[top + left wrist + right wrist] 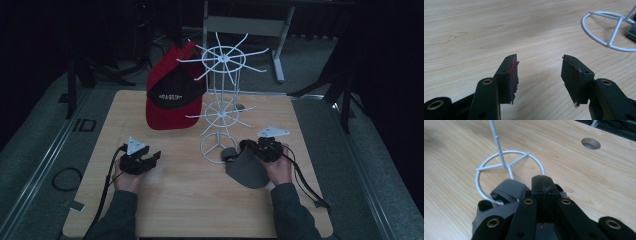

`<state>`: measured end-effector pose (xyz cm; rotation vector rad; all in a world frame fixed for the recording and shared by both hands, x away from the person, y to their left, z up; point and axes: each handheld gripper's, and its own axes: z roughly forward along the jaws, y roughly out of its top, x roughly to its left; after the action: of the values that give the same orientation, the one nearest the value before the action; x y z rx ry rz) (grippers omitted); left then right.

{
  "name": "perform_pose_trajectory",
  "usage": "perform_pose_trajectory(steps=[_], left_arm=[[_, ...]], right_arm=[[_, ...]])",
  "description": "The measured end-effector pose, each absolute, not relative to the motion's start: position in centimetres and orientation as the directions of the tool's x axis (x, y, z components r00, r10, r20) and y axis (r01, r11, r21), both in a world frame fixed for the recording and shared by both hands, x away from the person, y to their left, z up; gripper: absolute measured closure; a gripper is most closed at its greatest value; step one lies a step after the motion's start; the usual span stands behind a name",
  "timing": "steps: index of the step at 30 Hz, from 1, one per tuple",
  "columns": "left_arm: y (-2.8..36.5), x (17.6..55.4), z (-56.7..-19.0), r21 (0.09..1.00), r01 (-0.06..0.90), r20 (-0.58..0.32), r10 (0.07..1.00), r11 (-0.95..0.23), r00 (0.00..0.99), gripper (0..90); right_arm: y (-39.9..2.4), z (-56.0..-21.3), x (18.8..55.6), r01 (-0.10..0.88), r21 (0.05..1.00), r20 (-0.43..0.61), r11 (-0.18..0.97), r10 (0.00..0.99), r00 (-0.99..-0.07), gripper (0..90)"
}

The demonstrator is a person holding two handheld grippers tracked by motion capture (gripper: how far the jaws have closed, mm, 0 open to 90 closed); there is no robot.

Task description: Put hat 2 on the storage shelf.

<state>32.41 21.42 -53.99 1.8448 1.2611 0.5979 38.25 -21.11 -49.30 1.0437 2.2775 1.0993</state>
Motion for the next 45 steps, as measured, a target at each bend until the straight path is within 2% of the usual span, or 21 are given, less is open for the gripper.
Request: perform_pose_trajectory(steps=[5,9,21,31,36,45], left_arm=[[21.5,32.4,-54.0,0.822,0.541,-0.056,0.920,-0.178,0.388,47.3],[21.5,32.4,-54.0,0.825,0.539,-0.063,0.921,-0.170,0.385,47.4],[21.5,32.4,-54.1,0.825,0.541,-0.066,0.921,-0.166,0.383,47.3],[21.5,32.4,-54.1,0.823,0.542,-0.064,0.920,-0.170,0.386,47.3],[21.4,32.4,-54.1,0.821,0.544,-0.063,0.920,-0.173,0.388,47.3],[21.3,32.5,-54.2,0.819,0.546,-0.064,0.919,-0.174,0.389,47.2]], right_arm=[[-20.6,-49.4,38.9,0.457,0.787,-0.030,0.414,0.766,-0.642,90.0],[-20.3,-49.8,39.3,0.472,0.749,-0.048,0.465,0.748,-0.662,90.0],[-22.2,-49.6,37.4,0.491,0.697,-0.092,0.522,0.745,-0.661,89.4],[-24.7,-50.0,35.2,0.545,0.652,-0.104,0.527,0.774,-0.625,88.1],[-26.0,-50.7,34.5,0.598,0.601,-0.129,0.530,0.803,-0.582,87.6],[-24.8,-50.1,35.4,0.566,0.628,-0.119,0.534,0.785,-0.608,68.2]])
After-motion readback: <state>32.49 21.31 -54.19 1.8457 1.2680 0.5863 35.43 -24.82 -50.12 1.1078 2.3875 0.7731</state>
